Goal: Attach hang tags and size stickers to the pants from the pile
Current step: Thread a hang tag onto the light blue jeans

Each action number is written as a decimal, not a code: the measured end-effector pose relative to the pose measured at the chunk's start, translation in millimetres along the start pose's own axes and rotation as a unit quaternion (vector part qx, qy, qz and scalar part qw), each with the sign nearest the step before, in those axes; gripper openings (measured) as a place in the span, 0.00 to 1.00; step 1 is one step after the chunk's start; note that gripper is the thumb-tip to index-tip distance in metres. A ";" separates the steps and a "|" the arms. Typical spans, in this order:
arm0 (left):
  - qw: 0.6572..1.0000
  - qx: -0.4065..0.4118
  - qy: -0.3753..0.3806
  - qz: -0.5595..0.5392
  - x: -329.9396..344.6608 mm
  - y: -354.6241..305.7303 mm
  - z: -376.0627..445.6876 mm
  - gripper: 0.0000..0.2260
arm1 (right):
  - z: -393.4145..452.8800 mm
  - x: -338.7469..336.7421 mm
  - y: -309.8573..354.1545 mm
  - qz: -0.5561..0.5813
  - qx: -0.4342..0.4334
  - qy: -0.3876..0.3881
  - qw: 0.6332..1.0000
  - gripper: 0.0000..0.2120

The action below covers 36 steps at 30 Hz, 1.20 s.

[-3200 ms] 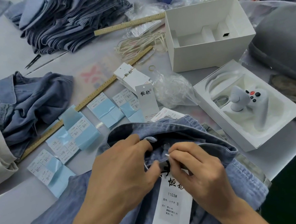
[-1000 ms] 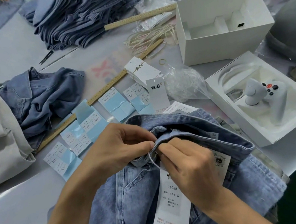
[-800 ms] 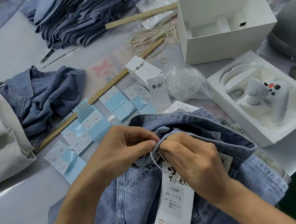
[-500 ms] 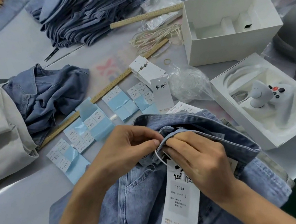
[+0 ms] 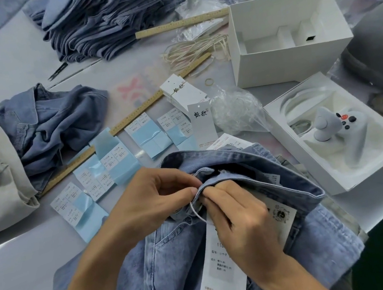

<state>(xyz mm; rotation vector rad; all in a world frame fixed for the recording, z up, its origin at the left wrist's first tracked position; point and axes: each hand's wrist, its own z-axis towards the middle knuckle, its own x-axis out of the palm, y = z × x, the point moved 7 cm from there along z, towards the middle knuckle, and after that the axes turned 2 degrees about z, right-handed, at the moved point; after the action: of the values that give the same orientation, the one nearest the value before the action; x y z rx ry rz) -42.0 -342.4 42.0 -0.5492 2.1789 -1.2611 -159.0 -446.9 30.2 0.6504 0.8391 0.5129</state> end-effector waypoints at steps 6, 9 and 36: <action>0.992 0.025 -0.052 0.112 -6.7 -2.4 -2.2 0.04 | 3.3 0.3 -3.9 -0.002 0.016 0.031 0.999 0.06; 0.975 0.050 -0.066 0.206 -3.9 -10.0 -5.2 0.04 | 5.6 3.4 -6.2 0.031 0.045 0.035 0.998 0.05; 0.992 0.048 -0.024 0.115 0.7 -3.8 -0.4 0.08 | 1.7 5.0 -23.9 0.231 0.258 0.046 0.937 0.07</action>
<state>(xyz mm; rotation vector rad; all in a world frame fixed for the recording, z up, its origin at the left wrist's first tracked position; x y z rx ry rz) -42.5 -344.4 45.4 -0.2780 2.0632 -1.2071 -151.0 -460.9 11.7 1.3345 0.9193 0.7582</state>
